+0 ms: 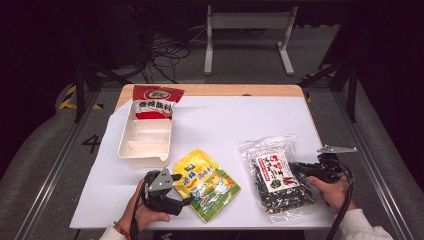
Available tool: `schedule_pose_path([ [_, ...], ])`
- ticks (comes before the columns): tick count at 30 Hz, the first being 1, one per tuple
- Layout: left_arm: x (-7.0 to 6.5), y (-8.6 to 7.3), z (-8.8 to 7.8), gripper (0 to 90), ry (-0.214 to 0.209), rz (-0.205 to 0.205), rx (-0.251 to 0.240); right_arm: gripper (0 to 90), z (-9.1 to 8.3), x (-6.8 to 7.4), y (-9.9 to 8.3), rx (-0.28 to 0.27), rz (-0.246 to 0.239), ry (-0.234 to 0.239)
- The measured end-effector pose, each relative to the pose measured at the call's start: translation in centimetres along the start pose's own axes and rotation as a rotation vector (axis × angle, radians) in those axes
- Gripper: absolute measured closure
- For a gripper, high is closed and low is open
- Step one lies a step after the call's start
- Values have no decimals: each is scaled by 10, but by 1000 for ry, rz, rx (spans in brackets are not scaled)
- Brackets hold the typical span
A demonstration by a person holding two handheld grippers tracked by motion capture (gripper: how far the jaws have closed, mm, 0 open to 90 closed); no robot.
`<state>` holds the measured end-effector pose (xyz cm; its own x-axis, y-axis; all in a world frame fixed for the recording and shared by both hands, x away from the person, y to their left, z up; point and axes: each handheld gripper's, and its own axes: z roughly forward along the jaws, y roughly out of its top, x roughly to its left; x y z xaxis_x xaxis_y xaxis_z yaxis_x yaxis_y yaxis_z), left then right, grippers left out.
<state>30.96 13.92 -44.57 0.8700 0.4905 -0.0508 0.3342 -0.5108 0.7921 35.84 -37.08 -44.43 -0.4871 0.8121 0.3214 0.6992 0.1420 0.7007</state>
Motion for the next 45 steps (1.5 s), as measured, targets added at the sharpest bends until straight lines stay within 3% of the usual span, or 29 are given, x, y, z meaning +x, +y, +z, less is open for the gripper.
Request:
schedule_pose_path([
  [9, 11, 1, -4, 190, 6, -15, -22, 815, -1, 3, 4, -53, -19, 8],
  [20, 7, 1, -5, 190, 3, -11, -17, 814, -1, 4, 5, -62, -40, 6],
  [30, 1, 14, 4, 200, -44, -14, -34, 812, -5, 6, 5, -102, -64, 18],
  [38, -4, 39, 26, 196, -99, -1, -23, 812, -11, 8, 3, -136, -86, 19],
  [42, -3, 61, 50, 194, -151, -11, -17, 811, -15, 7, -2, -146, -81, 21],
  [45, -6, 82, 69, 193, -166, -6, -9, 811, -17, 8, -3, -161, -84, 21],
])
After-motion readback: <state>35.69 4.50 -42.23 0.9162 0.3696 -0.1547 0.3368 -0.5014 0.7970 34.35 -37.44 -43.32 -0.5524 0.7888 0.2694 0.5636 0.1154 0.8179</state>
